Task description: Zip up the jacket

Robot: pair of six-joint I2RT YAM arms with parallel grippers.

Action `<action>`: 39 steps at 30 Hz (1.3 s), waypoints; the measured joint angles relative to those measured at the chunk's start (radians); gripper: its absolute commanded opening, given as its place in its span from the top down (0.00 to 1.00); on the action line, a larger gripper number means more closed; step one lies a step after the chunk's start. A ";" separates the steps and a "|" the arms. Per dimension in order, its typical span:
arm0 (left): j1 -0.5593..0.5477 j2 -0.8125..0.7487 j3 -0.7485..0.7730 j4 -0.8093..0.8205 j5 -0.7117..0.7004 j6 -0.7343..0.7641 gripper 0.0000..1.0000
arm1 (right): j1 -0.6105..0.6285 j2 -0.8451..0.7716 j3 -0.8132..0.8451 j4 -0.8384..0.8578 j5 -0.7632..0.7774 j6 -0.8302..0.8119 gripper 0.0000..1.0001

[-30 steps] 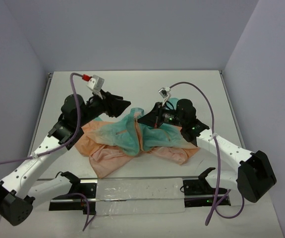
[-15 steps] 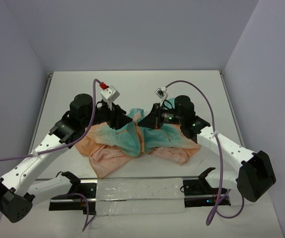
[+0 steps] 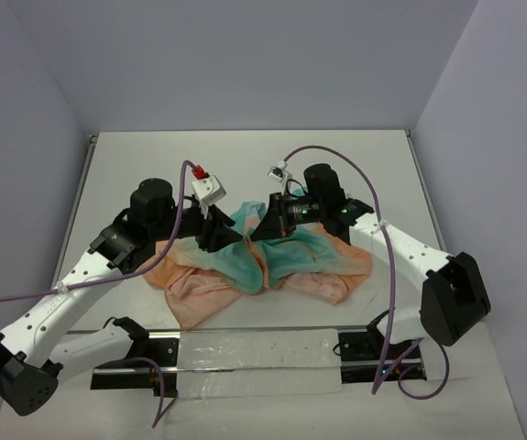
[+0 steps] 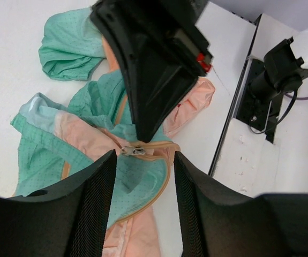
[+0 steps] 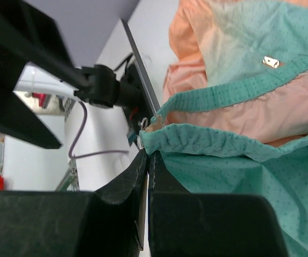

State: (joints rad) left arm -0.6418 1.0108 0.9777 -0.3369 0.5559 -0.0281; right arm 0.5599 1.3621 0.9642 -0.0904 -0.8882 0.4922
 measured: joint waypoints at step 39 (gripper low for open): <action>0.022 0.244 -0.012 0.055 -0.082 -0.107 0.30 | -0.094 0.378 0.291 -0.308 -0.153 -0.319 1.00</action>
State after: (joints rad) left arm -0.6197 1.2545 0.9656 -0.2823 0.4737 -0.1352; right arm 0.4658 1.7397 1.2552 -0.3981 -1.0412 0.1734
